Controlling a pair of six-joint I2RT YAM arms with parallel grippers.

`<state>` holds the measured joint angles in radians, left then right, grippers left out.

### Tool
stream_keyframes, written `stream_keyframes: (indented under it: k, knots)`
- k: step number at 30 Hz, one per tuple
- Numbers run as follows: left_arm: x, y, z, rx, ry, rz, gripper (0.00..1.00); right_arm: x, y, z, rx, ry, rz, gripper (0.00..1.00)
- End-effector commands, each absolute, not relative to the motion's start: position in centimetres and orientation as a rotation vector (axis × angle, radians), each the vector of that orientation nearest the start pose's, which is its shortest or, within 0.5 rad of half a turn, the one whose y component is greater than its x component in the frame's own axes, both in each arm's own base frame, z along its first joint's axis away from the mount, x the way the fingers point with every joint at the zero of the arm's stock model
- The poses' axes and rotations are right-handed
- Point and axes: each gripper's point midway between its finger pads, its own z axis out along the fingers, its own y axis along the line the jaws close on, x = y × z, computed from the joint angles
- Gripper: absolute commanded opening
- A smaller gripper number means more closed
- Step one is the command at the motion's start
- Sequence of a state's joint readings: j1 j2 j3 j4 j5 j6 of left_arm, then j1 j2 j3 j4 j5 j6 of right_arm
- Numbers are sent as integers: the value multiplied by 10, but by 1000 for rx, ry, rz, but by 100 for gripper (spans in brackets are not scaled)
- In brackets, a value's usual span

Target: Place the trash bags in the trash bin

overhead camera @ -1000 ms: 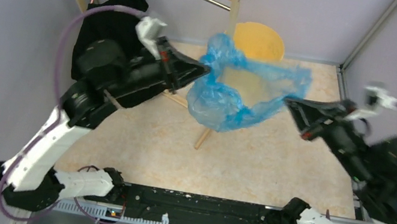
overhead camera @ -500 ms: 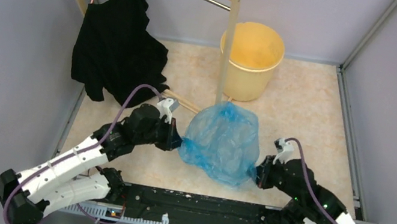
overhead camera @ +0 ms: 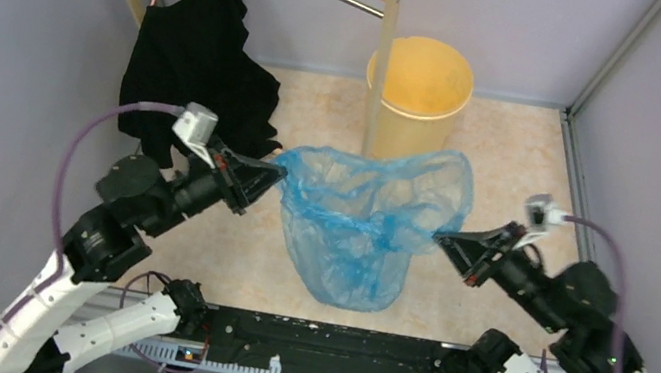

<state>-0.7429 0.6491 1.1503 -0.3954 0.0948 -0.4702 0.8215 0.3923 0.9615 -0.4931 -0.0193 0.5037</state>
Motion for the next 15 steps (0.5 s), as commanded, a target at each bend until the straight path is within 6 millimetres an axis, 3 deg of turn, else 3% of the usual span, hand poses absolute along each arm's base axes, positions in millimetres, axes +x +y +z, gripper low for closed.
stream_keyframes:
  k: [1, 2, 4, 8, 11, 13, 15]
  knots:
    - [179, -182, 296, 172, 1981, -808, 0, 126, 183, 255, -218, 1916, 1057, 0]
    - [178, -177, 292, 163, 1991, -789, 0, 120, 189, 243, -215, 1940, 1109, 0]
    - [177, -165, 309, 143, 1924, -766, 0, 112, 193, 238, -216, 1937, 1185, 0]
    - [171, -147, 392, 179, 1694, -758, 0, 115, 171, 301, -247, 1801, 1084, 0]
    - [170, -141, 433, 201, 1607, -742, 0, 119, 162, 350, -304, 1725, 1002, 0]
    - [170, -136, 441, 185, 1580, -729, 0, 122, 168, 362, -333, 1699, 1006, 0]
    - [176, -130, 428, 122, 1613, -704, 0, 126, 181, 353, -331, 1698, 1052, 0]
